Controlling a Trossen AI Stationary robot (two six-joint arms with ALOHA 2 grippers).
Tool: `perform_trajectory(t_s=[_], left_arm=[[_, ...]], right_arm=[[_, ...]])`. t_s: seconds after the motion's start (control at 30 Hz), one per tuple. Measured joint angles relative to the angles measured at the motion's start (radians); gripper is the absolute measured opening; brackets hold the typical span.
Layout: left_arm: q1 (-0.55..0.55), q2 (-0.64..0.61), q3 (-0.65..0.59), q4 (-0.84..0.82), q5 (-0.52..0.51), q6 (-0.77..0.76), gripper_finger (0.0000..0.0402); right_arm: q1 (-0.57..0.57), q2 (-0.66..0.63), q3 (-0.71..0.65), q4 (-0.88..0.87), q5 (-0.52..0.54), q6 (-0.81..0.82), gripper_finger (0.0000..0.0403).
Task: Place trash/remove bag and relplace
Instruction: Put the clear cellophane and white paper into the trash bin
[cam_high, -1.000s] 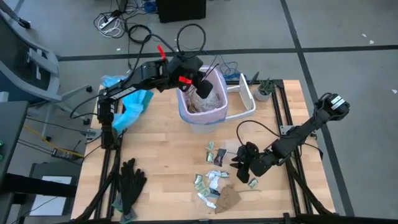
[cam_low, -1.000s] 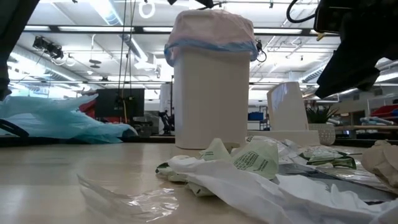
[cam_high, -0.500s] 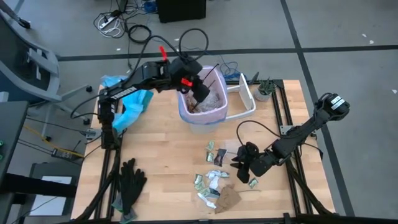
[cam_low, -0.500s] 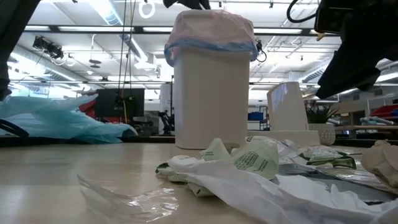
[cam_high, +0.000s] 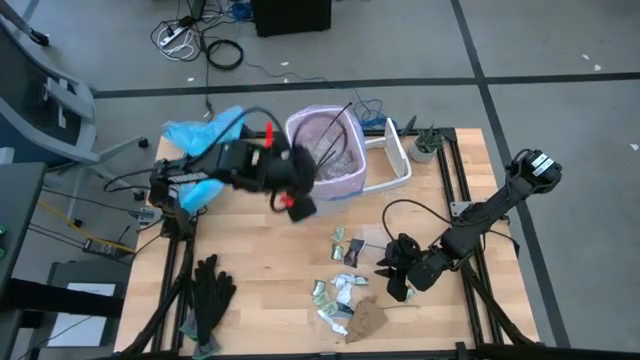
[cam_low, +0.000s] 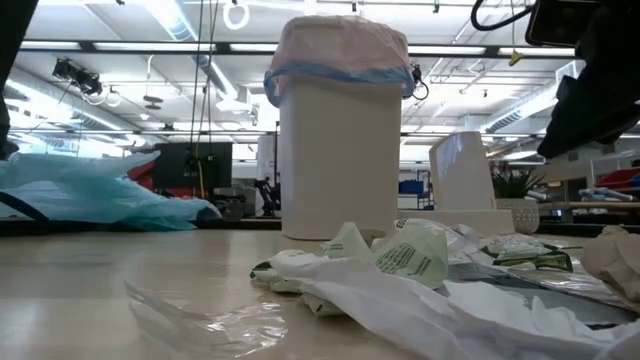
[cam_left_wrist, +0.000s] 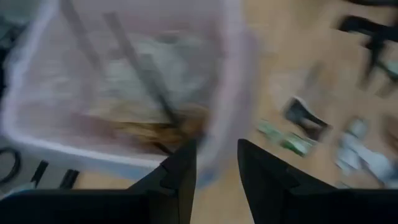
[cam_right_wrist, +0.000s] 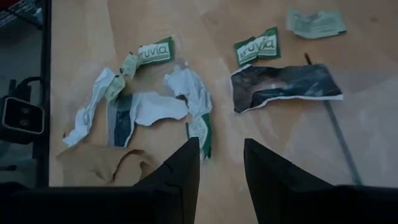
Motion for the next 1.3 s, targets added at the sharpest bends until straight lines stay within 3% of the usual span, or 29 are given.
perform_trajectory(t_s=[0.2,0.67,0.87,1.1,1.3], left_arm=[[-0.147,-0.003,-0.09,0.067,0.011,0.046,0.0127],[-0.299,-0.003,-0.691,0.478,0.158,-0.142,0.0127],[-0.332,-0.005,-0.829,0.635,0.164,-0.24,0.0127],[-0.381,-0.006,-0.981,0.935,0.183,-0.298,0.0127],[-0.407,-0.033,-1.093,1.056,0.245,-0.304,0.0126]], right_arm=[[-0.002,0.0,0.0,0.02,-0.012,0.016,0.0112],[-0.004,0.0,0.0,0.044,-0.018,-0.001,0.0119],[-0.005,0.0,0.0,0.07,-0.095,-0.051,0.016],[-0.008,0.0,0.001,0.171,-0.1,-0.207,0.0223],[-0.031,0.0,0.001,0.229,-0.082,-0.28,0.0236]])
